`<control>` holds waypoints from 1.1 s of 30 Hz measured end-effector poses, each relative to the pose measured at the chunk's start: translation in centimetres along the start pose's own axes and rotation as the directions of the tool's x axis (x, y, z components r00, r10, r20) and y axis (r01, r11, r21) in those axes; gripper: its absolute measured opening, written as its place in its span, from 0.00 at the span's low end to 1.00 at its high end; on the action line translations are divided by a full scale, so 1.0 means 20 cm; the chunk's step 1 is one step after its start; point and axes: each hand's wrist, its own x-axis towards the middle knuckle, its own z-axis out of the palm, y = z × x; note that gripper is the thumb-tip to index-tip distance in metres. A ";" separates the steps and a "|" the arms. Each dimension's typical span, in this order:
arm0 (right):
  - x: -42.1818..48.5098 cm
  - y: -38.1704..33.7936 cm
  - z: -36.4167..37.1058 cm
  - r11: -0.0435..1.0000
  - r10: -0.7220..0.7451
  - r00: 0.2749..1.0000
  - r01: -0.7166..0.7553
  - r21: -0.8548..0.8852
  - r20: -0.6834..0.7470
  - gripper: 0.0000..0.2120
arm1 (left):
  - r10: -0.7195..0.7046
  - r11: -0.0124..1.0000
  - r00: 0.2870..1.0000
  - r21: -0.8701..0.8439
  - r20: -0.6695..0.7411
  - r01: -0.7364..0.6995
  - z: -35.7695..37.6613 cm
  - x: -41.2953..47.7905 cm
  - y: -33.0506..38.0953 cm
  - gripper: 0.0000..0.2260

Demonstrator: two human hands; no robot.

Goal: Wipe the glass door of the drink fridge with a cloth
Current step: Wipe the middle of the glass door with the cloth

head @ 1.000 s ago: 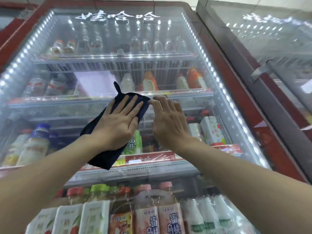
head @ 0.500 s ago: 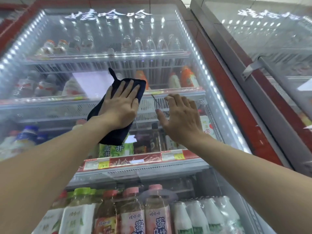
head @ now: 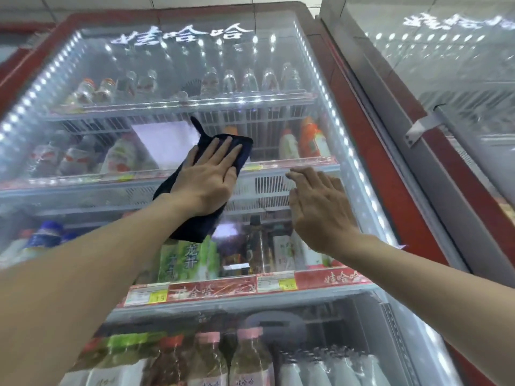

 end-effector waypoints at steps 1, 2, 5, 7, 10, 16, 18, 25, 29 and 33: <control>0.00 0.00 0.00 1.000 0.001 1.000 -0.001 0.010 0.003 0.20 | -0.009 1.000 1.000 0.008 0.009 0.009 0.01 0.02 0.02 0.26; -0.01 -0.01 0.00 1.000 0.004 1.000 -0.004 0.017 0.007 0.20 | -0.007 1.000 1.000 0.007 0.017 0.007 0.02 0.00 0.04 0.25; -0.01 -0.03 -0.01 1.000 0.021 0.999 -0.022 0.019 0.028 0.21 | 0.054 0.999 0.999 -0.009 0.007 -0.054 0.04 -0.15 0.11 0.27; -0.01 -0.04 -0.02 0.999 0.036 0.999 -0.036 0.009 0.030 0.22 | 0.109 0.994 0.994 -0.001 0.000 -0.109 0.06 -0.28 0.20 0.29; 0.00 -0.05 -0.02 0.998 0.047 0.998 -0.048 0.027 0.028 0.23 | 0.233 0.972 0.972 0.027 0.006 -0.233 0.10 -0.48 0.33 0.28; 0.02 0.04 -0.12 0.962 0.219 0.975 -0.213 0.168 -0.021 0.24 | 0.216 0.976 0.976 0.008 0.020 -0.216 0.02 -0.21 0.19 0.28; -0.01 0.13 -0.15 0.971 0.235 0.972 -0.235 0.049 0.006 0.24 | 0.123 0.992 0.992 0.001 0.017 -0.123 0.03 -0.11 0.21 0.26; -0.06 0.23 -0.13 0.985 0.173 0.984 -0.174 0.023 0.036 0.21 | 0.063 0.998 0.998 -0.027 -0.001 -0.063 0.07 -0.17 0.37 0.26; -0.05 0.24 -0.11 0.985 0.164 0.986 -0.166 0.048 0.044 0.22 | 0.163 0.986 0.987 -0.019 -0.003 -0.163 0.12 -0.37 0.64 0.26; -0.09 0.31 -0.22 0.956 0.185 0.980 -0.196 0.219 0.071 0.25 | 0.293 0.955 0.956 0.031 0.017 -0.294 0.13 -0.40 0.66 0.29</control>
